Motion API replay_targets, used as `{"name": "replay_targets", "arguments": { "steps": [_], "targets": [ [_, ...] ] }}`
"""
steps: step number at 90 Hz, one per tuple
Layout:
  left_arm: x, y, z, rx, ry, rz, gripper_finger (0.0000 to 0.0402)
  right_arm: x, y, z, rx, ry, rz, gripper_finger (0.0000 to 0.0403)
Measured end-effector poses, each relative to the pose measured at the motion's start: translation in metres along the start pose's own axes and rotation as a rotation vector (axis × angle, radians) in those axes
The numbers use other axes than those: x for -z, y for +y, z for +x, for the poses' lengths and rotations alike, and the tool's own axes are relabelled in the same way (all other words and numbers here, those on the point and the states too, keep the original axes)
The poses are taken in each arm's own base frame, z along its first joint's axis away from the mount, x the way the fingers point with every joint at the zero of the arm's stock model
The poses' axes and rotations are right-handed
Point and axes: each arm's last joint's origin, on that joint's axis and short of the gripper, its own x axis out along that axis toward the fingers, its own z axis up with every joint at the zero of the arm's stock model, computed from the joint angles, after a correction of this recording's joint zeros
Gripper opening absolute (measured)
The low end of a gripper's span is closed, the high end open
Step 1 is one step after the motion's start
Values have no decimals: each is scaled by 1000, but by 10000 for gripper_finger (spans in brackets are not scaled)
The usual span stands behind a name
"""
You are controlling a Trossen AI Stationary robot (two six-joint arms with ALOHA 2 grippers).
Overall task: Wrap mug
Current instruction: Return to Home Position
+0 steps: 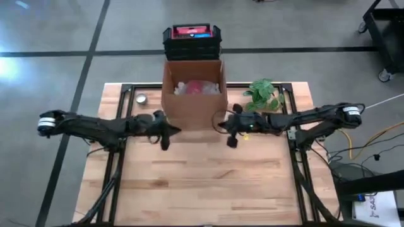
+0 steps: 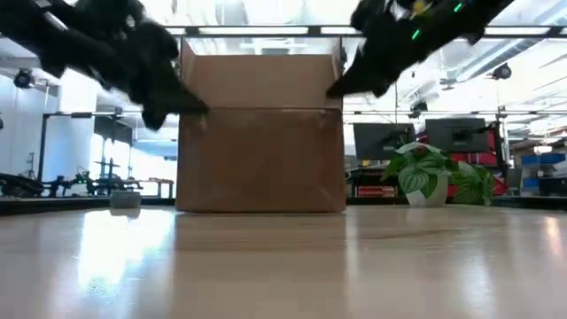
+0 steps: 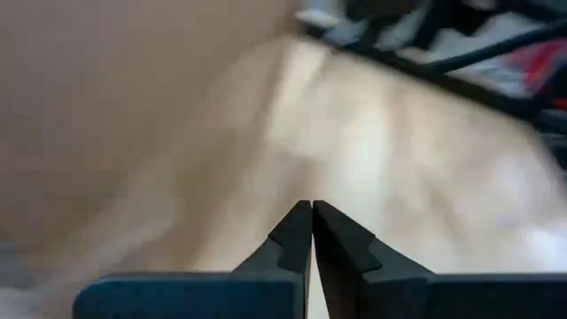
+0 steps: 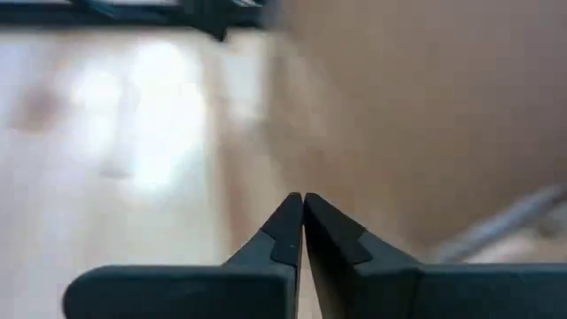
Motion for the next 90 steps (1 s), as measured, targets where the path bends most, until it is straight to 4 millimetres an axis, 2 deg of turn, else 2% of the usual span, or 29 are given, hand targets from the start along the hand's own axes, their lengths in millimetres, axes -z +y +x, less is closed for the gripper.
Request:
{"name": "replay_targets", "arguments": {
  "steps": [12,21,35,53,62,74,82,90],
  "targets": [
    [-7,-20,-27,61,-90,83,0,1,7,-25,-92,-28,40,0],
    [-5,-22,-43,68,-91,118,0,18,7,-37,-138,-34,85,0],
    [1,-15,-58,74,-124,142,0,48,4,-53,-152,-121,130,0],
    [21,-3,-69,67,-144,116,0,75,2,-69,-197,-173,113,0],
    [28,1,-72,32,-147,68,0,83,1,-78,-215,-178,243,0],
    [26,2,-73,26,-166,58,0,86,0,-84,-233,-183,397,0],
    [26,2,-73,24,-166,48,0,92,0,-88,-224,-156,321,0],
    [26,2,-72,24,-165,56,0,112,0,-88,-222,-143,261,0]
  ]
}}
